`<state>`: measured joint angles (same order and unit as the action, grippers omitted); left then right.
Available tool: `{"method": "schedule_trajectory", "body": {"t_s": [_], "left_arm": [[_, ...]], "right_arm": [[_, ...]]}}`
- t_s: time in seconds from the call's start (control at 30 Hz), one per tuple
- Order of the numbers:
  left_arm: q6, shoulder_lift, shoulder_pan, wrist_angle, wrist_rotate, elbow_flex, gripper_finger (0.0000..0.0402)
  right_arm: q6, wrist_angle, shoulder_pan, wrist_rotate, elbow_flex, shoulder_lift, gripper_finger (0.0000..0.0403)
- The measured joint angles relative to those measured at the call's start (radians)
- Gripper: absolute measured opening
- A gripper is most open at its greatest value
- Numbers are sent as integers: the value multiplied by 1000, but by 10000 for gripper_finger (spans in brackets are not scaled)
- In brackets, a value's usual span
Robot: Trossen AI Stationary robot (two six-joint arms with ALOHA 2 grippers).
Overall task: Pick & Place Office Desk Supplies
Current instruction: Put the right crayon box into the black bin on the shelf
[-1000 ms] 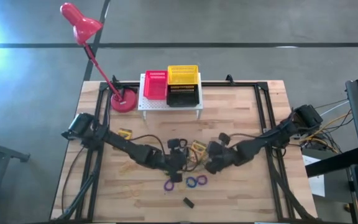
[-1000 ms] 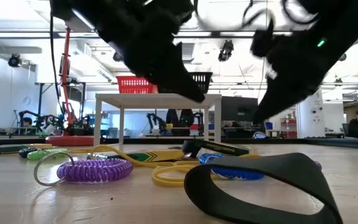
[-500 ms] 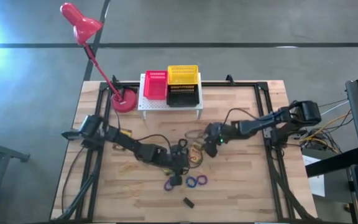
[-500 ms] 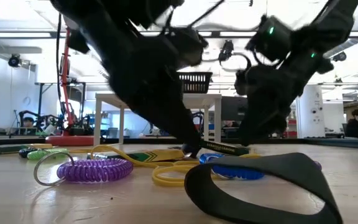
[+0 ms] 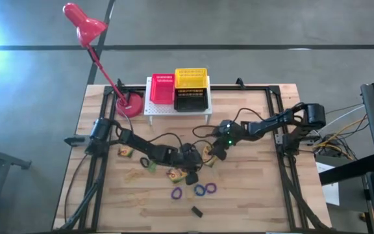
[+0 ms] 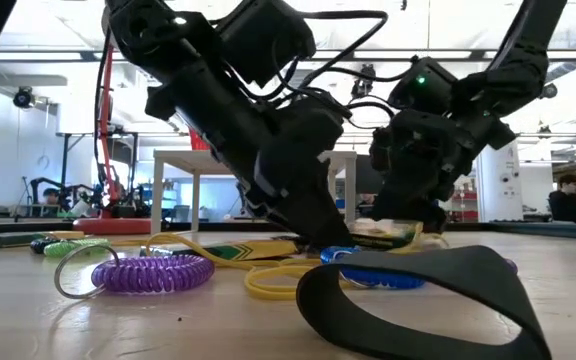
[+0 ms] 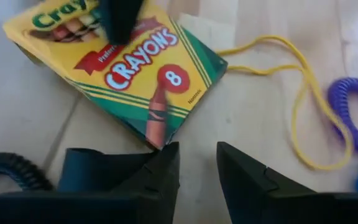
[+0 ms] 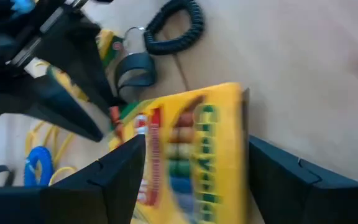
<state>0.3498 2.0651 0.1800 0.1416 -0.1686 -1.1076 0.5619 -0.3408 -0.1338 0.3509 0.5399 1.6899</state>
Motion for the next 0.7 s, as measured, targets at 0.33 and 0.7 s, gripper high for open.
{"method": "schedule_trajectory", "body": {"t_s": [0.33,0.7], "left_arm": [[-2,-18,-5,-60,-41,0,117],[15,-236,82,-383,-120,1,117]], "right_arm": [[-17,87,23,58,6,-97,176],[-10,160,286,-312,24,-362,27]]}}
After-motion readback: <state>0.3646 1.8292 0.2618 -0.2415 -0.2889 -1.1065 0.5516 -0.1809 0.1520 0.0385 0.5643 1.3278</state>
